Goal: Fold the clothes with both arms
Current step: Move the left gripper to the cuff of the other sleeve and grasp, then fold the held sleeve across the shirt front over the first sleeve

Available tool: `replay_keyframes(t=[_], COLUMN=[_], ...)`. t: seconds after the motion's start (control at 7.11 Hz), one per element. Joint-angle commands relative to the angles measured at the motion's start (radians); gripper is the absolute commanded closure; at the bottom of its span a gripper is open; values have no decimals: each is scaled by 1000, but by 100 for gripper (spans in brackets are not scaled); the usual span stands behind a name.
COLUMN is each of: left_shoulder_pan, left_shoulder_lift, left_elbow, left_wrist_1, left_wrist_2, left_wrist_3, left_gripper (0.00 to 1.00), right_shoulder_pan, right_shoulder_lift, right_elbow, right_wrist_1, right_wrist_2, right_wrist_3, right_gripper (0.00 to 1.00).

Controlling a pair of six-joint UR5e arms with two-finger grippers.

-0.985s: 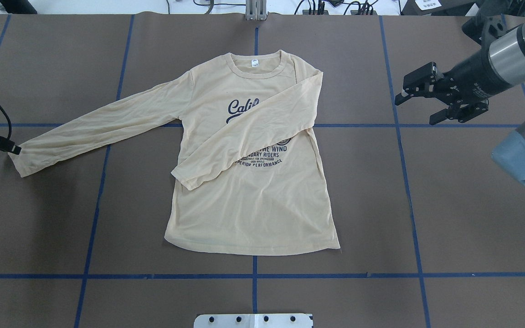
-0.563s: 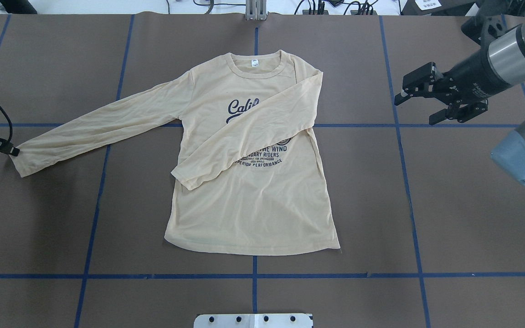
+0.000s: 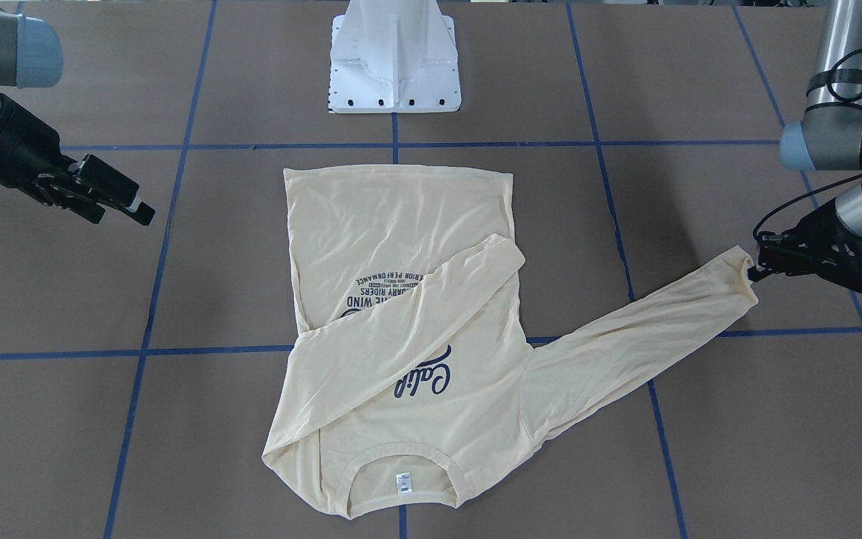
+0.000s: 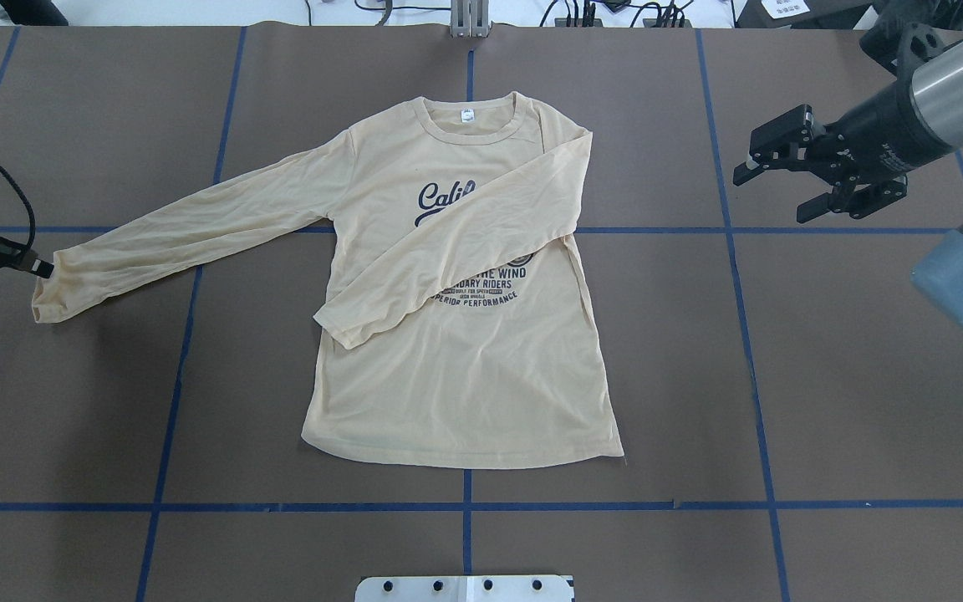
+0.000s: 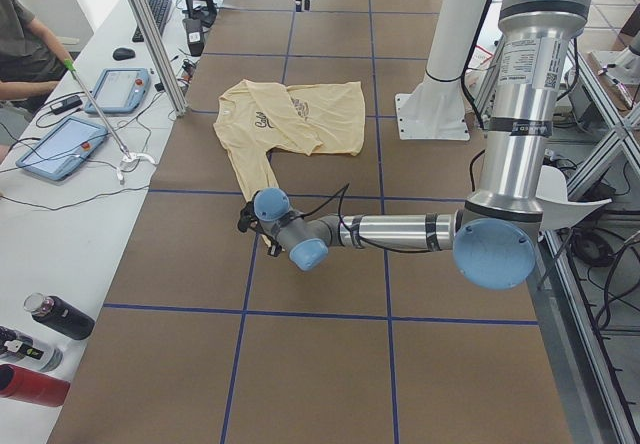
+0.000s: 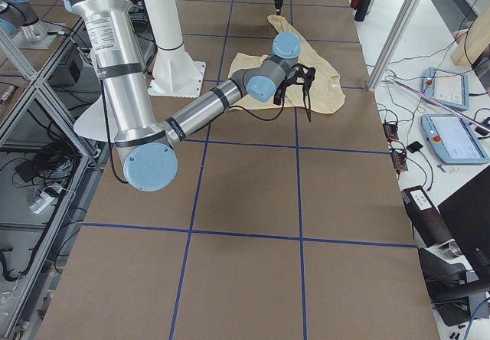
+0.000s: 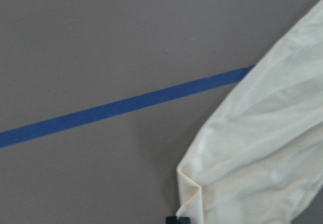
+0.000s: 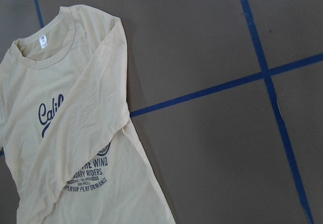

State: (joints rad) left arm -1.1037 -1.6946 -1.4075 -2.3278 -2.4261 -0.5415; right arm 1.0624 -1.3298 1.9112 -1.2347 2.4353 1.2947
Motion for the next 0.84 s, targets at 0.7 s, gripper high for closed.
replay_keyframes(t=[0.7], left_shoulder_pan=[230], left_shoulder_lift=[-538], left_elbow=[-232], left_wrist_1=[423], left_wrist_2=[85], left_wrist_3=[-613], left_gripper=[100], right_shoulder_pan=[163], right_shoulder_lift=[-178], right_elbow=[-63], right_wrist_1=[-6], right_wrist_2=[4], right_wrist_3=[-385], right_gripper=[0])
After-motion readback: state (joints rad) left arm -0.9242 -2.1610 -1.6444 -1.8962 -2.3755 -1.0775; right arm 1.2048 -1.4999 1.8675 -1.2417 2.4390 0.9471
